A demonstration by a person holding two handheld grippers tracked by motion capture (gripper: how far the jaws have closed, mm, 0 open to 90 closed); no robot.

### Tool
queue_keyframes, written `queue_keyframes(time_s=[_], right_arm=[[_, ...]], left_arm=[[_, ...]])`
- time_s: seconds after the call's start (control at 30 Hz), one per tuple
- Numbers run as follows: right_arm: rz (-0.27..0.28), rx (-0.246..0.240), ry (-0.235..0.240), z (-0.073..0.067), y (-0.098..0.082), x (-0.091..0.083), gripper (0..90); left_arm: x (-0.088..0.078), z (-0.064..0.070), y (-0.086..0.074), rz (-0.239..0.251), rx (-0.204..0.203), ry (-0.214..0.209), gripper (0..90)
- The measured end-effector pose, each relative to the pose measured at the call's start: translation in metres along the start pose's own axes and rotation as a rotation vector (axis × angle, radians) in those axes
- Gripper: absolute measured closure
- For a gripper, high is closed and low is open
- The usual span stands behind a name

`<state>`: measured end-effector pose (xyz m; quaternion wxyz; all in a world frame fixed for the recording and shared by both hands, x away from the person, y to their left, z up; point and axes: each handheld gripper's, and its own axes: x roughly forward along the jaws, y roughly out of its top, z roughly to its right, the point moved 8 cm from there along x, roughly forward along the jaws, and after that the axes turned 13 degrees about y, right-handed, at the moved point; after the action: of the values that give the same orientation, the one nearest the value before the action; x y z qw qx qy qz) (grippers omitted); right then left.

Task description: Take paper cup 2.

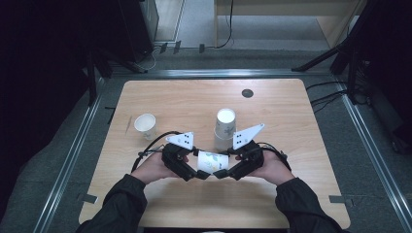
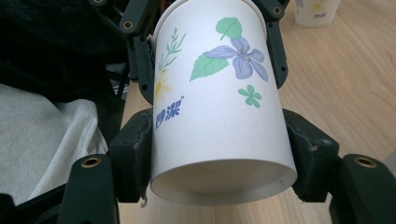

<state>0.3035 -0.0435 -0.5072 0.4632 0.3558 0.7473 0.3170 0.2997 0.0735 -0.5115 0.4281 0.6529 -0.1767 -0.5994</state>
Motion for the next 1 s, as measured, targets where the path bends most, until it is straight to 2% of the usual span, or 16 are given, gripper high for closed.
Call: queue_keyframes(time_s=[0.1,0.23,0.37,0.5,0.7,0.73,0.83,1.0], right_arm=[[0.002,0.005,-0.004,0.001,0.001,0.001,33.3],[-0.008,0.005,-0.031,0.003,0.000,0.000,26.8],[-0.022,0.011,-0.050,0.005,-0.003,-0.001,24.8],[-0.015,0.011,-0.060,0.006,-0.002,-0.003,24.3],[-0.020,0.010,-0.086,0.008,-0.003,-0.004,23.3],[-0.018,0.010,-0.088,0.008,-0.003,-0.004,23.3],[-0.016,0.008,-0.094,0.009,-0.003,-0.005,23.3],[-0.017,0.002,-0.104,0.010,-0.003,-0.004,23.1]], left_arm=[[-0.001,-0.001,0.000,0.006,0.012,0.010,23.6],[-0.003,-0.005,-0.001,-0.010,-0.002,0.025,23.5],[-0.012,-0.011,0.002,0.015,-0.021,0.051,23.9],[-0.022,-0.013,0.009,-0.007,0.002,0.085,23.9],[-0.030,-0.014,0.015,-0.072,0.033,0.093,23.9],[-0.030,-0.015,0.015,-0.097,0.044,0.097,23.9],[-0.031,-0.016,0.019,-0.137,0.065,0.135,23.9],[-0.027,-0.011,0.023,-0.188,0.115,0.132,23.9]])
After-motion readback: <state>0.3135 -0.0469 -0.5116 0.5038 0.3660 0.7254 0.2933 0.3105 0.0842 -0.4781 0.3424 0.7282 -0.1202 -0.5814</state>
